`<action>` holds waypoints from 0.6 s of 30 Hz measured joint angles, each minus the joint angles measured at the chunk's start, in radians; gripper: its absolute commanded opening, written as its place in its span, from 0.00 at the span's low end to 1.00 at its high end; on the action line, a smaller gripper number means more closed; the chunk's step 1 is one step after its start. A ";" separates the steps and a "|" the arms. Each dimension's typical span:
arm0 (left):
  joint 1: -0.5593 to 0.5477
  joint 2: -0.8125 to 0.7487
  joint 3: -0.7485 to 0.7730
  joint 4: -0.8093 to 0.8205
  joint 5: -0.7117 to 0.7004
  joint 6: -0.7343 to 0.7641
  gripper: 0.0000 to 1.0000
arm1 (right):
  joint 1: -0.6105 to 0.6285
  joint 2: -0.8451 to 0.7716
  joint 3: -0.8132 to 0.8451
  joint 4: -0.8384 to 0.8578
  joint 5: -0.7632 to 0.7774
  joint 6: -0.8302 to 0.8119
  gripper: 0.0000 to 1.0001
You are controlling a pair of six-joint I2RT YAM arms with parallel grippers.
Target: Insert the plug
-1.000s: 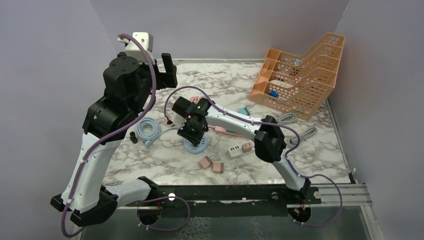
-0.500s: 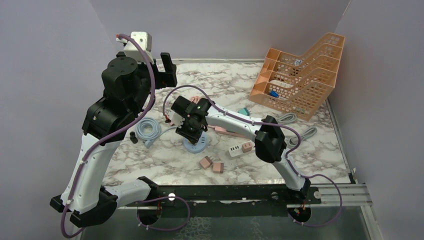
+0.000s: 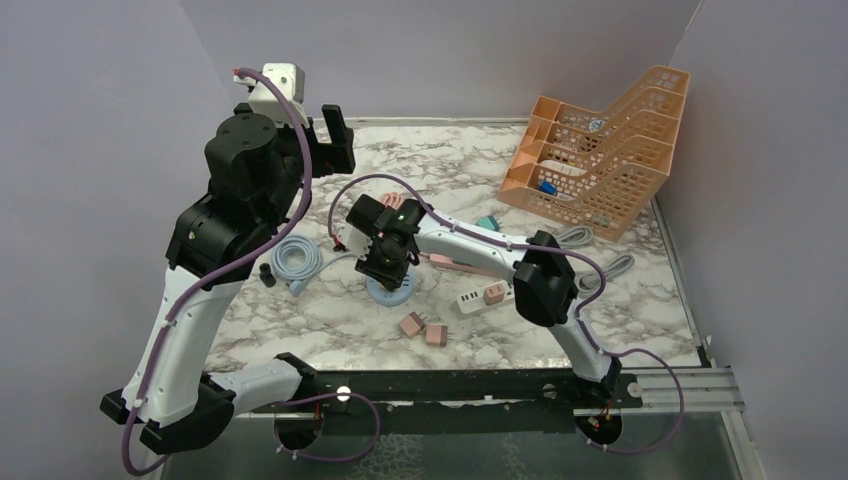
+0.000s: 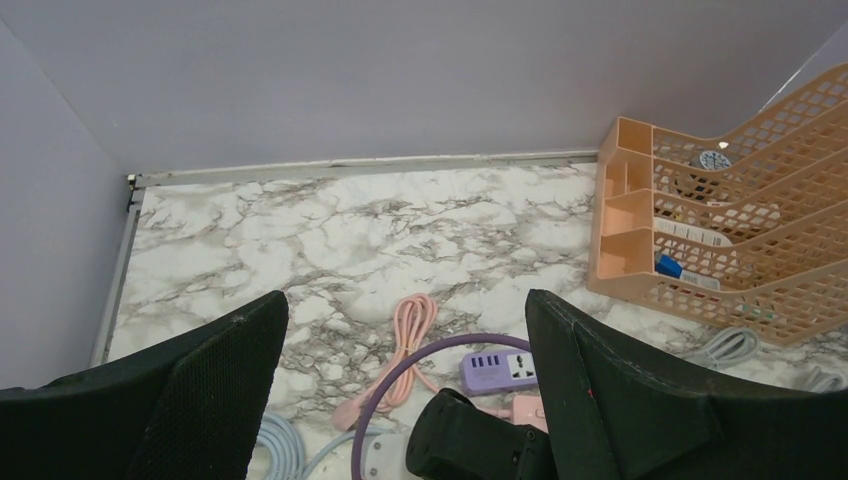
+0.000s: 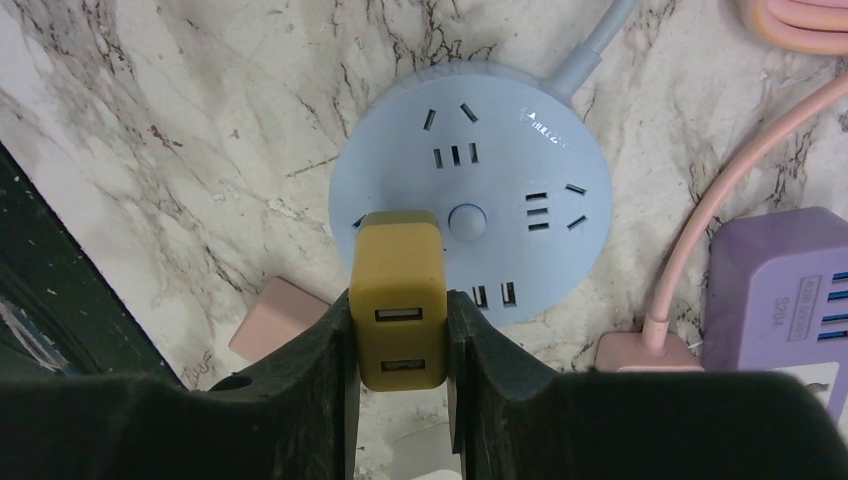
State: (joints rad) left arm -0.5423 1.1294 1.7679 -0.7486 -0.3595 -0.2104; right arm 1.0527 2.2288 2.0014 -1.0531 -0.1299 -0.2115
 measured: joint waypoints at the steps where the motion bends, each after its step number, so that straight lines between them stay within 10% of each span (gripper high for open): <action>1: 0.000 0.000 -0.001 0.000 0.000 0.000 0.91 | 0.000 0.000 0.000 0.000 -0.005 -0.004 0.01; 18: 0.000 -0.005 -0.019 0.007 0.000 0.000 0.91 | -0.001 -0.012 -0.032 0.032 -0.039 -0.010 0.01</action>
State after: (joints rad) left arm -0.5423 1.1244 1.7485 -0.7418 -0.3599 -0.2100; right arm 1.0515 2.2169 1.9697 -1.0210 -0.1692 -0.2214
